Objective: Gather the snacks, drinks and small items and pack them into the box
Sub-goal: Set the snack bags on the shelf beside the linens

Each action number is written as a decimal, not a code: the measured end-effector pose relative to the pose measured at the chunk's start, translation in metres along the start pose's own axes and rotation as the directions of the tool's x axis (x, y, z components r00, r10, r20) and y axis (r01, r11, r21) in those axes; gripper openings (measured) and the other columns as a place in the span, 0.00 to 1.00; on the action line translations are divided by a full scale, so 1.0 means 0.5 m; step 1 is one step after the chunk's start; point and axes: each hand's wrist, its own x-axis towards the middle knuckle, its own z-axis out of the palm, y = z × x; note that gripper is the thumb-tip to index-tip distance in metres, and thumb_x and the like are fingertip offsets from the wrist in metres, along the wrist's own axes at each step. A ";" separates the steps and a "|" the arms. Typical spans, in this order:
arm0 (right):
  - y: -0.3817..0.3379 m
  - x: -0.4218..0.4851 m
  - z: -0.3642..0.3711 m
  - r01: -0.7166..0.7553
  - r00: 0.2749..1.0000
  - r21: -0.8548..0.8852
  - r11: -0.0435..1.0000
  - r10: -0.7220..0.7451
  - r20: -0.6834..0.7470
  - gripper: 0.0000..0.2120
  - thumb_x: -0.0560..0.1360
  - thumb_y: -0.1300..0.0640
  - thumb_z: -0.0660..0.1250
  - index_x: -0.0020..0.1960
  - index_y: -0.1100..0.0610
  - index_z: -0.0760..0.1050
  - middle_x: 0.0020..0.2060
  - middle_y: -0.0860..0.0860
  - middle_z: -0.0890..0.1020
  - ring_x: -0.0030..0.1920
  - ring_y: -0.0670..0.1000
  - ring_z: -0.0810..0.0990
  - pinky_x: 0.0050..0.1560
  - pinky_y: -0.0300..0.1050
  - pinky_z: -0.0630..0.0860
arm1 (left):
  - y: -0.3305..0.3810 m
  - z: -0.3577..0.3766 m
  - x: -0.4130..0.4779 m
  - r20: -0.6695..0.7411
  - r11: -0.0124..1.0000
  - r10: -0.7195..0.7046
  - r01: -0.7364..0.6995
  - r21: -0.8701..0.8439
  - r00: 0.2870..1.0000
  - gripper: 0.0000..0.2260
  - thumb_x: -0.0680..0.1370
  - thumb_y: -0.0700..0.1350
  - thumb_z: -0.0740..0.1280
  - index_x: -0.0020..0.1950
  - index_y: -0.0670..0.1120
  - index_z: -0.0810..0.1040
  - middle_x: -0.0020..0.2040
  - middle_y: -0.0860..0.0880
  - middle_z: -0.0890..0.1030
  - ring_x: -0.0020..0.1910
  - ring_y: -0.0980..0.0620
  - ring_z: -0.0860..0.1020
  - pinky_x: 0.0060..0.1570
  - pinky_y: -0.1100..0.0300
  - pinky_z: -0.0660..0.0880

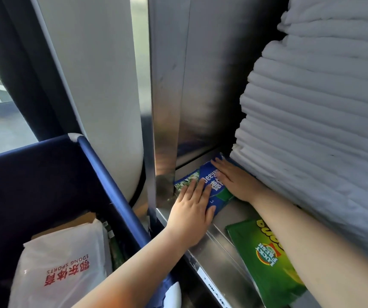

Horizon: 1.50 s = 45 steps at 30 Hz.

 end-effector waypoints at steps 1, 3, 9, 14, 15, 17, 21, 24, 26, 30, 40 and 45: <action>0.005 0.005 0.000 -0.006 1.000 -0.016 1.000 0.006 -0.005 0.23 0.83 0.50 0.49 0.76 0.52 0.53 0.76 0.49 0.54 0.75 0.45 0.50 0.69 0.35 0.42 | 0.000 -0.001 0.001 0.001 1.000 0.000 0.000 -0.008 1.000 0.26 0.82 0.56 0.48 0.77 0.47 0.51 0.78 0.46 0.51 0.76 0.49 0.45 0.70 0.56 0.33; 0.010 0.017 -0.001 -0.036 0.999 -0.050 0.998 0.036 -0.005 0.23 0.83 0.50 0.48 0.76 0.53 0.52 0.76 0.50 0.52 0.75 0.46 0.48 0.69 0.35 0.39 | 0.000 -0.004 0.002 0.002 1.000 -0.004 0.004 -0.018 1.000 0.26 0.82 0.56 0.49 0.77 0.46 0.52 0.78 0.46 0.52 0.76 0.48 0.46 0.68 0.57 0.31; -0.001 -0.011 0.001 -0.087 0.992 -0.135 0.987 0.074 -0.101 0.26 0.82 0.47 0.48 0.77 0.54 0.49 0.77 0.49 0.51 0.76 0.47 0.50 0.71 0.39 0.44 | 0.000 -0.008 0.004 0.035 1.000 -0.003 0.003 -0.008 0.999 0.27 0.82 0.56 0.48 0.77 0.46 0.51 0.78 0.45 0.51 0.76 0.48 0.45 0.69 0.56 0.34; 0.000 -0.107 0.015 -0.019 0.999 -0.182 0.983 0.010 -0.051 0.27 0.80 0.44 0.51 0.77 0.46 0.48 0.77 0.46 0.49 0.76 0.47 0.47 0.72 0.45 0.53 | 0.000 -0.002 0.016 0.048 1.000 0.008 -0.008 0.002 0.999 0.26 0.82 0.55 0.47 0.77 0.45 0.49 0.78 0.45 0.50 0.76 0.47 0.44 0.71 0.56 0.35; 0.001 -0.115 0.019 -0.003 1.000 -0.221 0.975 -0.001 -0.021 0.27 0.81 0.44 0.50 0.77 0.46 0.47 0.77 0.47 0.47 0.76 0.47 0.45 0.72 0.45 0.51 | 0.000 -0.001 0.019 0.050 1.000 0.016 -0.016 0.001 0.999 0.26 0.82 0.55 0.47 0.77 0.44 0.49 0.78 0.44 0.50 0.76 0.47 0.44 0.71 0.56 0.35; 0.001 -0.116 0.022 -0.003 1.000 -0.237 0.971 0.004 0.001 0.27 0.81 0.44 0.49 0.77 0.47 0.45 0.77 0.47 0.45 0.76 0.47 0.42 0.73 0.45 0.49 | -0.002 -0.001 0.026 0.050 1.000 0.030 -0.030 -0.003 0.998 0.26 0.82 0.55 0.48 0.77 0.44 0.49 0.78 0.45 0.50 0.76 0.48 0.45 0.71 0.56 0.36; 0.001 -0.097 0.028 -0.020 0.999 -0.230 0.973 0.025 0.020 0.27 0.81 0.44 0.47 0.77 0.48 0.43 0.77 0.48 0.43 0.75 0.47 0.40 0.73 0.46 0.47 | -0.018 0.002 0.036 0.039 0.999 0.032 -0.033 0.011 0.999 0.26 0.82 0.55 0.48 0.77 0.45 0.50 0.78 0.45 0.51 0.76 0.48 0.47 0.72 0.56 0.37; -0.008 -0.071 0.033 -0.030 0.998 -0.228 0.973 0.040 0.040 0.27 0.81 0.44 0.46 0.77 0.48 0.42 0.77 0.49 0.42 0.75 0.48 0.40 0.74 0.49 0.47 | -0.037 0.000 0.044 0.023 1.000 0.019 -0.019 0.010 1.000 0.26 0.82 0.54 0.50 0.77 0.44 0.52 0.77 0.44 0.53 0.76 0.47 0.49 0.72 0.56 0.39; -0.017 -0.053 0.033 -0.027 0.998 -0.227 0.974 0.039 0.050 0.27 0.82 0.45 0.46 0.77 0.49 0.42 0.77 0.50 0.42 0.76 0.49 0.40 0.74 0.50 0.46 | -0.049 -0.004 0.049 0.015 1.000 0.013 -0.013 0.016 1.000 0.25 0.82 0.53 0.51 0.77 0.44 0.53 0.77 0.44 0.53 0.76 0.47 0.50 0.73 0.56 0.41; -0.027 -0.041 0.030 -0.022 0.998 -0.212 0.977 0.034 0.053 0.27 0.82 0.45 0.47 0.77 0.49 0.43 0.77 0.50 0.43 0.76 0.49 0.40 0.73 0.48 0.44 | -0.049 -0.001 0.049 0.023 0.999 -0.022 0.021 0.039 0.999 0.25 0.83 0.52 0.50 0.77 0.42 0.52 0.77 0.43 0.54 0.76 0.45 0.50 0.73 0.55 0.43; -0.062 -0.234 -0.001 -0.303 0.949 -0.071 0.950 0.293 -0.118 0.32 0.79 0.43 0.55 0.77 0.52 0.46 0.77 0.52 0.45 0.76 0.52 0.46 0.72 0.51 0.53 | 0.023 -0.034 -0.016 0.029 0.996 0.082 -0.083 0.018 0.996 0.27 0.82 0.55 0.50 0.77 0.44 0.48 0.78 0.46 0.50 0.76 0.48 0.44 0.72 0.55 0.38; -0.067 -0.426 0.025 -0.458 0.874 -0.143 0.878 0.415 -0.253 0.30 0.79 0.44 0.56 0.76 0.53 0.53 0.77 0.52 0.51 0.76 0.53 0.48 0.73 0.46 0.49 | 0.112 -0.034 -0.111 0.126 0.861 0.509 -0.501 -0.086 0.852 0.26 0.78 0.50 0.58 0.76 0.49 0.58 0.77 0.49 0.56 0.76 0.49 0.47 0.72 0.49 0.37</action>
